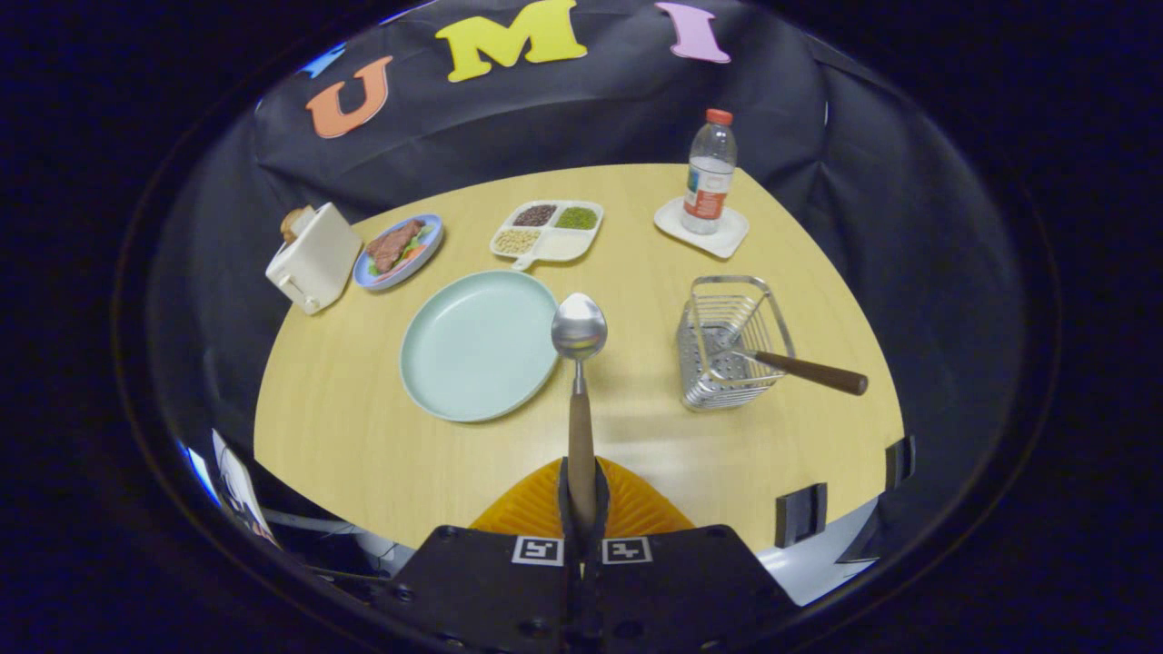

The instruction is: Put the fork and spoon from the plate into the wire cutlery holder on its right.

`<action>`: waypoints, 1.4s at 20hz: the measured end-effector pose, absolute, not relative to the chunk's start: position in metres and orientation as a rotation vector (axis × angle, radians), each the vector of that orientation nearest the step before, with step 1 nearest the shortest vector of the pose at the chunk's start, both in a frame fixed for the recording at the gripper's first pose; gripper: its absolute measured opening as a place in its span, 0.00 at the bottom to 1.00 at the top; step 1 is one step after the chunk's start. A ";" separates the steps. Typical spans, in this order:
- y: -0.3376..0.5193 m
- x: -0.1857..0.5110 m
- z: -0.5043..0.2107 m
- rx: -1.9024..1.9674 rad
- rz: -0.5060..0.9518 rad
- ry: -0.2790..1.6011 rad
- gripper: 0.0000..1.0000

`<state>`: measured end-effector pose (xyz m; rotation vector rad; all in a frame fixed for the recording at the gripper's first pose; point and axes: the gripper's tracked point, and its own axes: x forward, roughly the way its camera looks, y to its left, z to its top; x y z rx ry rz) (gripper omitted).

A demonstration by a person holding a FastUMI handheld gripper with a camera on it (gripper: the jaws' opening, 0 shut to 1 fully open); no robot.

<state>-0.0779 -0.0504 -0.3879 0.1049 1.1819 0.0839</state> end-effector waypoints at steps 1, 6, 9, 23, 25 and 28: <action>-0.062 -0.076 -0.385 0.111 0.063 1.177 0.01; -0.104 -0.071 -0.379 0.153 0.000 1.174 0.01; -0.118 -0.068 -0.371 0.149 -0.008 1.161 0.01; -0.138 -0.039 -0.348 0.085 -0.039 1.069 0.06; -0.137 -0.029 -0.338 0.071 -0.042 1.026 0.09; -0.130 -0.021 -0.319 0.046 -0.025 0.950 0.20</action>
